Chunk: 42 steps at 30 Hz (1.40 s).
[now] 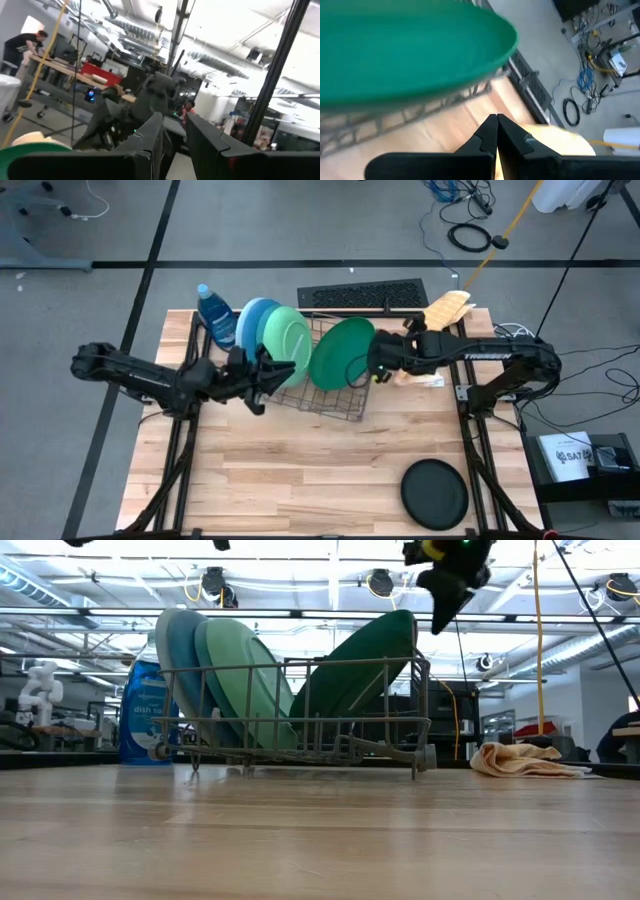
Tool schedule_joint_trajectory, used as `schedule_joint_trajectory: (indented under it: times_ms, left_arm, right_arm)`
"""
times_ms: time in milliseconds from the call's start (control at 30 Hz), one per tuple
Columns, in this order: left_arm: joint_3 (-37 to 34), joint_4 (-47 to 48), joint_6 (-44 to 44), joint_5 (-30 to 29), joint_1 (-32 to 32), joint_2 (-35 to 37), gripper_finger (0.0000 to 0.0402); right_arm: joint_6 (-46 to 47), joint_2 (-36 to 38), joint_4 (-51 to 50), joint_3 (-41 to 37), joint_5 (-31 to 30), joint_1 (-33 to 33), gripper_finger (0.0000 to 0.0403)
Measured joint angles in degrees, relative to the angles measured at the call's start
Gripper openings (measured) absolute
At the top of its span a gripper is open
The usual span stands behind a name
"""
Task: Sort dishes
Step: Put the green plate into the dish rack, then put the black plate into the dish rack
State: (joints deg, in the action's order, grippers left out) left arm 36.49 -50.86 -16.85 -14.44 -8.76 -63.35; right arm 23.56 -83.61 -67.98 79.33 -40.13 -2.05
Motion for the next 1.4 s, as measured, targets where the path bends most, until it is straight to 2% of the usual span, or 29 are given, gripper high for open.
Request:
schedule_joint_trajectory:
  times_ms: [267, 633, 800, 1167, 1400]
  left_arm:
    - [0.0, 5.13, 4.27, -6.34, -4.51, 3.12, 0.0084]
    - [0.0, 5.02, 5.26, -7.2, -5.71, 3.17, 0.0084]
    - [0.0, 5.03, 5.23, -7.35, -6.9, 3.17, 0.0084]
    - [0.0, 5.35, 5.32, -8.82, -9.82, 3.17, 0.0084]
    - [0.0, 7.53, 5.34, -10.01, -11.0, 3.17, 0.0084]
  right_arm:
    - [-11.72, 0.24, 15.66, -0.42, 2.34, -1.06, 0.0]
    - [-26.52, -1.74, 34.42, -0.46, 7.66, -4.02, 0.0]
    - [-30.36, -5.51, 40.14, -0.46, 10.78, -5.92, 0.0]
    - [-39.0, -15.17, 56.03, -0.48, 12.52, -6.31, 0.0]
    - [-39.47, -17.44, 57.17, -0.48, 13.55, -6.03, 0.0]
